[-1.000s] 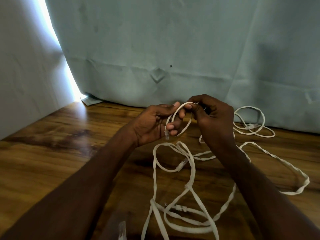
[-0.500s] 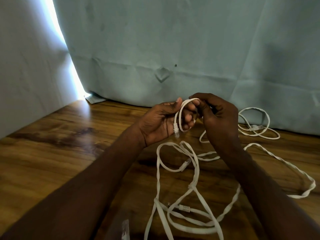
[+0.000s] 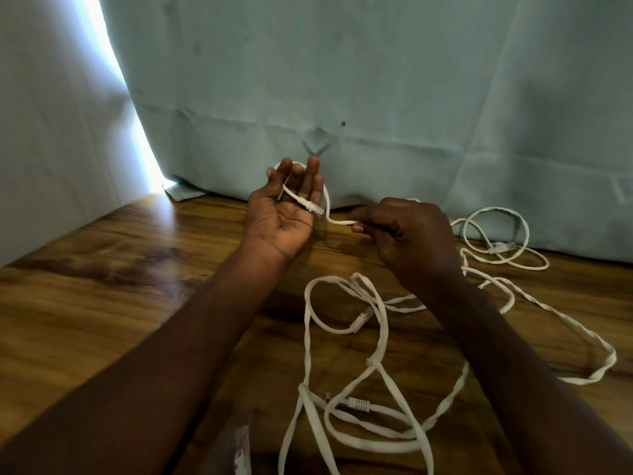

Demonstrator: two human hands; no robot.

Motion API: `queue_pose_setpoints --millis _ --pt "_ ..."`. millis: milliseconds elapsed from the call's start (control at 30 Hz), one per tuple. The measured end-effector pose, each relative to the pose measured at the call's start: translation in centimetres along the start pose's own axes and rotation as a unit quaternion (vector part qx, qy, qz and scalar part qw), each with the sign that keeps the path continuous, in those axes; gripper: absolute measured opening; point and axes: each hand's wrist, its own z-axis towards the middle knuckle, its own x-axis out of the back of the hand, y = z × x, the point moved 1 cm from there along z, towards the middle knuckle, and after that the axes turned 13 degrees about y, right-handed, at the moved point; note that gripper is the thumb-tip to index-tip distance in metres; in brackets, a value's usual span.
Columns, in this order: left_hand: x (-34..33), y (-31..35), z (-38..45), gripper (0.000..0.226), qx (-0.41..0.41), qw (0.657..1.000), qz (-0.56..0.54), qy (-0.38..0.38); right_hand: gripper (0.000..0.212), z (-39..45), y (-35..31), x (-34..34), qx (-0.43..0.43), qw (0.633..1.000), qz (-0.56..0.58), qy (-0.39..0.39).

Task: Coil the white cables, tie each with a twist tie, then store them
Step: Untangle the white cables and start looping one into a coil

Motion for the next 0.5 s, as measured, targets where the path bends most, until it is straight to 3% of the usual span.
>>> queue_pose_setpoints --millis 100,200,233,300,367,500 --pt "0.3 0.4 0.2 0.031 -0.021 1.0 -0.008 -0.004 0.021 -0.2 0.4 -0.3 -0.006 1.0 -0.021 -0.017" --pt "-0.1 -0.7 -0.6 0.026 -0.063 0.982 0.165 -0.062 0.019 0.0 -0.1 -0.4 -0.033 0.997 0.07 -0.008" --pt "-0.2 -1.1 -0.9 0.025 -0.097 0.957 0.263 -0.073 0.019 0.1 -0.4 -0.3 -0.044 0.995 0.093 0.001" --pt "-0.4 -1.7 -1.7 0.028 -0.188 0.859 0.466 -0.094 0.021 0.1 -0.9 -0.1 -0.082 0.988 0.127 0.037" --pt "-0.5 -2.3 -2.2 0.033 -0.215 0.782 0.568 -0.139 0.015 0.1 -0.7 0.3 -0.119 0.979 0.136 0.092" --pt "-0.3 -2.3 -2.4 0.042 -0.125 0.783 0.589 -0.159 0.007 0.0 0.1 0.3 -0.166 0.972 0.089 0.138"
